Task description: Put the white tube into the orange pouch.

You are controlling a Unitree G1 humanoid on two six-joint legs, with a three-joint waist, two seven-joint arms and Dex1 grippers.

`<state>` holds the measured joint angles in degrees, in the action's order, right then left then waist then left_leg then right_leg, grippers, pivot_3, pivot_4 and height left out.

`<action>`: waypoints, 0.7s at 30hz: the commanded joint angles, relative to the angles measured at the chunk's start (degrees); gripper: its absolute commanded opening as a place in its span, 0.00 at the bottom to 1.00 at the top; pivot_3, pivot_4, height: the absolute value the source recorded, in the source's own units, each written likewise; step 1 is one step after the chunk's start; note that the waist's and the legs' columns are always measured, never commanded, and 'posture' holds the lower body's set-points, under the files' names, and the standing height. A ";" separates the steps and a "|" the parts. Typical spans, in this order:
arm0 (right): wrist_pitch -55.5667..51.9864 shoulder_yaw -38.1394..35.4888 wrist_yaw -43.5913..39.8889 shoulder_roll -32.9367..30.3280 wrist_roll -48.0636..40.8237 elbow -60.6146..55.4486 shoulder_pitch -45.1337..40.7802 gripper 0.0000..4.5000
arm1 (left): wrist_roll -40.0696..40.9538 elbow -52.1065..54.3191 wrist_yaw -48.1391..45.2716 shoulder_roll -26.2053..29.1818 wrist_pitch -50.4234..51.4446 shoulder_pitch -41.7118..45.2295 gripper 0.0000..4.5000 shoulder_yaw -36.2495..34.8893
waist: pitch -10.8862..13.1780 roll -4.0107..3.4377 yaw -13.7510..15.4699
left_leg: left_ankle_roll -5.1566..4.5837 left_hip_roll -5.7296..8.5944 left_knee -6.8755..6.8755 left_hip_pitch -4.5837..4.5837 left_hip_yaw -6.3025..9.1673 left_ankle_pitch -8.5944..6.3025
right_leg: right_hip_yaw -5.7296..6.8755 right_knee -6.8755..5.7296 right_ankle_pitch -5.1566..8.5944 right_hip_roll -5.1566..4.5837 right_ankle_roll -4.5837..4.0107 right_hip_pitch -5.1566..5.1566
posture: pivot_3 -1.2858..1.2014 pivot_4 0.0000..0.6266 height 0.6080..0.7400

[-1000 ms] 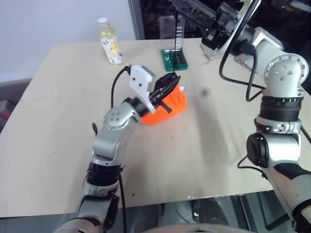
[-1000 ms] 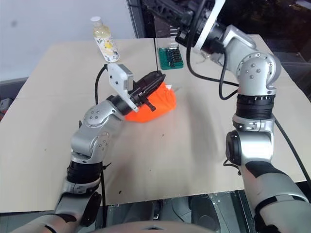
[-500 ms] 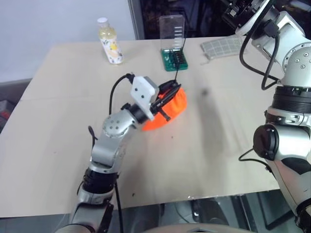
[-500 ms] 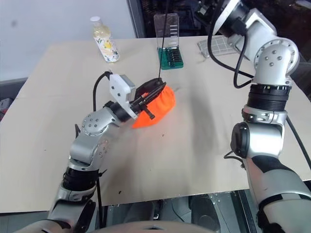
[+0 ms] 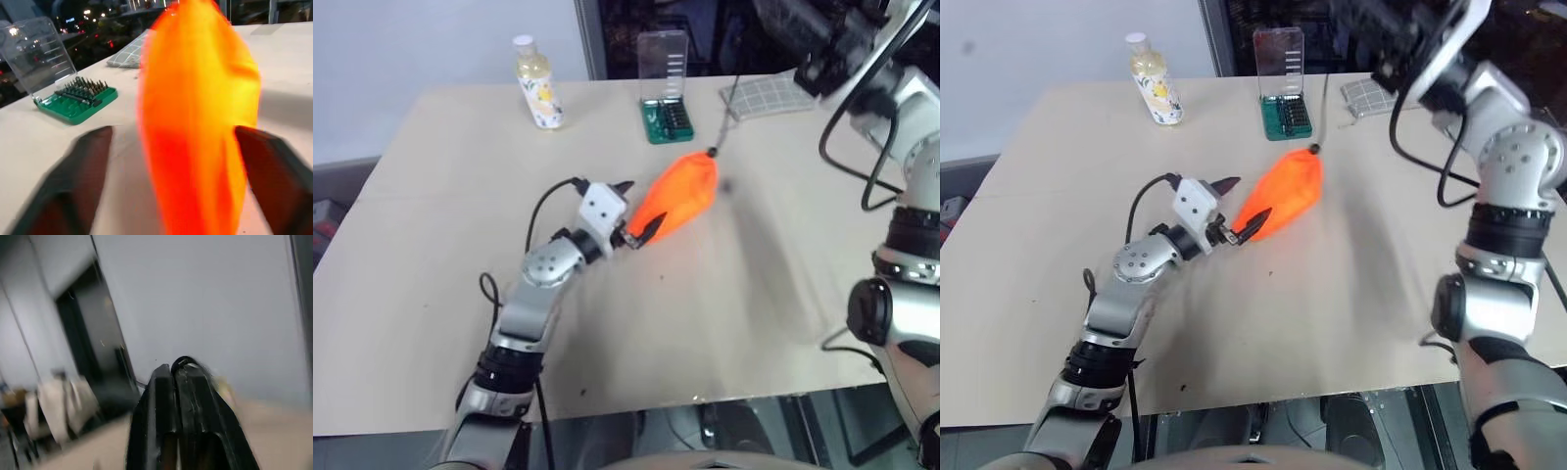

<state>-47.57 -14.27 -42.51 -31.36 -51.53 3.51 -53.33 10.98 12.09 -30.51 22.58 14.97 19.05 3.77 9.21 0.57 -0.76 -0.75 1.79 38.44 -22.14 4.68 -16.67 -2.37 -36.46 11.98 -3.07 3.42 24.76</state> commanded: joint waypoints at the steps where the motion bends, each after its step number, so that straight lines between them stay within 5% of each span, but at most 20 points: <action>1: -1.64 1.43 -4.97 -6.30 1.79 -5.78 6.19 0.38 | 4.91 7.00 -0.97 1.94 4.73 -3.98 0.89 -4.76 | 0.00 -0.01 -0.05 | 0.00 0.00 0.00 0.00 0.00 0.00 | 0.00 0.01 0.00 0.00 0.00 0.00 | 0.52 0.24 1.00; 4: -3.75 4.67 -11.70 -15.18 4.20 -9.60 17.31 0.63 | 5.78 10.17 -2.01 5.03 7.21 -11.47 0.89 -7.58 | 0.02 -0.03 -0.18 | -0.02 -0.04 0.00 0.03 -0.07 -0.01 | -0.06 0.11 0.00 0.01 0.00 0.01 | 0.52 0.24 1.00; 8: 1.55 7.88 -20.78 -25.36 11.36 -11.20 34.69 0.63 | 4.79 11.96 -2.72 8.33 7.76 -22.70 0.89 -10.88 | -0.23 0.06 0.35 | -0.33 -0.16 -0.10 0.36 0.04 -0.22 | 0.14 0.63 0.02 0.09 -0.01 -0.49 | 0.52 0.24 1.00; 14: 24.87 -1.39 -26.29 -21.62 18.55 -1.41 55.45 0.63 | 5.81 14.92 -2.66 9.71 6.42 -35.31 0.89 -18.72 | -0.17 0.06 0.71 | -0.47 -0.08 0.11 0.48 -0.15 -0.29 | 0.03 0.61 0.01 -0.03 0.05 -0.71 | 0.52 0.24 1.00; 21: 37.41 -4.59 -28.89 -19.90 22.23 4.44 59.29 0.63 | 9.14 17.97 -3.71 9.07 7.59 -43.94 0.89 -24.22 | 0.02 -0.04 -0.16 | -0.45 -0.41 0.05 1.52 -0.52 -0.29 | -0.28 0.59 0.32 0.31 0.08 -1.48 | 0.52 0.24 1.00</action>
<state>-12.59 -16.60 -70.18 -51.35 -29.52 7.76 5.66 18.60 27.45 -34.04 31.75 22.40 -24.22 -18.18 9.23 0.53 -0.92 -1.19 1.34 38.50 -20.58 4.17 -16.95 -2.64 -35.88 12.30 -2.71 3.50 23.24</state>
